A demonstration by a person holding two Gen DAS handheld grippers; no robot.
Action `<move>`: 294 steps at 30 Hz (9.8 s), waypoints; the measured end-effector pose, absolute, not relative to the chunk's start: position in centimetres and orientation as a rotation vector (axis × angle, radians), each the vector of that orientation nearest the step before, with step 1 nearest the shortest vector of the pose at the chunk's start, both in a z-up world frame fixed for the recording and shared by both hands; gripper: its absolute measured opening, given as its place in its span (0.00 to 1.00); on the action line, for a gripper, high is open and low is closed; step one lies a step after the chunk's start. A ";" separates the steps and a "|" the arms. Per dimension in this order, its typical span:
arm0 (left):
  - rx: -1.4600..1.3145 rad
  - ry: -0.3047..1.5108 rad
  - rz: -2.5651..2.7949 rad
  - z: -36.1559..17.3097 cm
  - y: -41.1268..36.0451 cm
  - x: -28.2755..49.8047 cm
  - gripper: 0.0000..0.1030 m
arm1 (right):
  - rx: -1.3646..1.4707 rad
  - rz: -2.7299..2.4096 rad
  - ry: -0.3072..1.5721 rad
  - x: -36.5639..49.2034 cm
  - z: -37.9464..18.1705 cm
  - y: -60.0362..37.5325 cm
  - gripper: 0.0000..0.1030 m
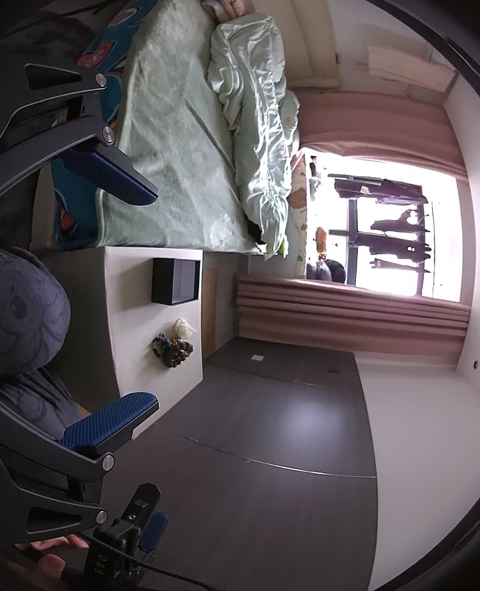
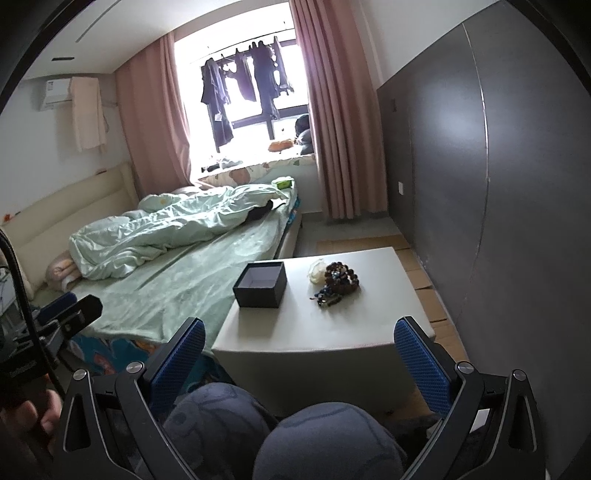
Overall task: Organize jewelry
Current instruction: 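Move the left tool down toward the brown wooden-bead bracelet, then close the left tool on the brown bead bracelet and lift it, then carry the brown bracelet over the black box with the left tool while the right tool reaches the blue beads, then release the brown bracelet into the box with the left tool while the right tool drops blue beads in, then grasp the white plastic bag with the left tool, then drop the white bag into the black box with the left tool while the right tool grasps the metal hoop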
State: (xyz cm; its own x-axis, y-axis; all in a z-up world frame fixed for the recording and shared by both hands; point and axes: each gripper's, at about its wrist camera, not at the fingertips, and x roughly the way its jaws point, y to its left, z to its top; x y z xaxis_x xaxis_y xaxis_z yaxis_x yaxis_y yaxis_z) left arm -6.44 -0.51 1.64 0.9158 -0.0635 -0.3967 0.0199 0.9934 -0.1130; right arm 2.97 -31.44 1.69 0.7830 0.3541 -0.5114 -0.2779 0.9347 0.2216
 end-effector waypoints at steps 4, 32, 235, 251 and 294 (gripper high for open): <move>-0.118 0.411 -0.030 1.7 0.0 -6.1 0.98 | 0.123 0.350 0.577 3.4 1.7 -31.1 0.99; -0.030 0.572 -0.157 -1.9 -5.0 7.6 0.87 | 0.205 0.271 0.639 13.3 -2.3 -35.1 0.99; -0.093 0.994 -0.329 -12.0 -7.6 40.3 0.60 | 0.680 0.323 1.092 41.1 -16.4 -34.8 0.73; -0.110 1.064 -0.344 -13.9 -7.5 40.4 0.00 | 0.781 0.375 1.183 42.1 -19.4 -33.8 0.66; -0.455 0.864 -0.166 -10.3 5.8 32.0 0.02 | 0.649 0.609 1.093 43.1 -14.6 -25.1 0.04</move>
